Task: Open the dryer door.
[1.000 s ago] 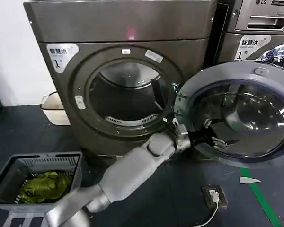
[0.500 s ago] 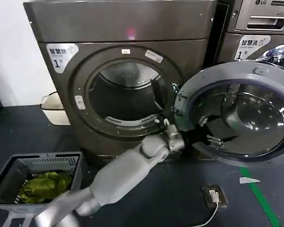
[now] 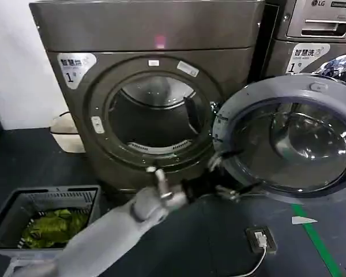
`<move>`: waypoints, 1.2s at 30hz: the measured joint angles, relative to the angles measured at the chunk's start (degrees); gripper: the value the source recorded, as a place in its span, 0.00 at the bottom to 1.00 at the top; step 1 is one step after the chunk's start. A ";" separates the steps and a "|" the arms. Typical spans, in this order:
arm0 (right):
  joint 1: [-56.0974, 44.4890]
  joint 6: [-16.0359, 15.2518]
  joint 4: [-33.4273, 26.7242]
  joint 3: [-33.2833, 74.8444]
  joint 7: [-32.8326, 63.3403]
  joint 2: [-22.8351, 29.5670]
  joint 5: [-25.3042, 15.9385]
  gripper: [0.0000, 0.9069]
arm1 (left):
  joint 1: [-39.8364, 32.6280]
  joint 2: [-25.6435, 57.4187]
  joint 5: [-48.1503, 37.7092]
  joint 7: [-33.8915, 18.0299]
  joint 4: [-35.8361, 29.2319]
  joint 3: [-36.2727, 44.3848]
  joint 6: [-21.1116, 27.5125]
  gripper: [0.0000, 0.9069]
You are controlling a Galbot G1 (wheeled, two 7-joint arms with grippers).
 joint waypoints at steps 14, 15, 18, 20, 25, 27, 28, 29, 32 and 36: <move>1.80 -1.34 1.96 0.54 -0.41 -1.47 -8.23 1.00 | 22.80 26.23 19.60 1.94 -11.60 -23.02 15.49 1.00; 1.82 -1.27 2.01 0.80 -0.41 -1.59 -8.78 1.00 | 24.39 27.82 19.64 1.52 -12.31 -24.68 16.20 1.00; 1.88 -0.65 1.86 0.96 -0.41 -1.68 -10.63 1.00 | 28.22 32.20 20.59 1.28 -12.90 -27.21 16.83 1.00; 2.01 -0.52 1.86 0.94 -0.43 -1.65 -11.34 1.00 | 29.52 35.48 19.76 -0.20 -12.82 -28.02 17.56 1.00; 2.27 -0.31 1.69 1.27 -0.52 -1.85 -11.91 1.00 | 30.26 43.52 19.34 0.08 -11.05 -29.49 18.36 1.00; 2.69 -0.30 1.80 1.07 -0.64 -1.84 -12.14 1.00 | 30.07 46.35 20.43 1.78 -10.20 -29.89 19.28 1.00; 2.85 -0.09 1.91 0.85 -0.69 -1.67 -12.74 1.00 | 29.86 47.56 21.09 3.04 -9.67 -30.20 20.19 1.00; 2.92 0.03 2.00 0.66 -0.69 -1.51 -13.23 1.00 | 29.56 48.73 21.72 4.51 -9.14 -30.53 21.13 1.00; 2.79 0.07 2.13 0.89 -0.69 -1.39 -13.84 1.00 | 29.16 50.95 23.97 7.29 -7.54 -31.12 22.89 1.00; 1.98 0.07 1.79 1.99 -0.55 -1.87 -14.04 1.00 | 28.74 53.31 26.72 10.68 -4.87 -31.46 22.98 1.00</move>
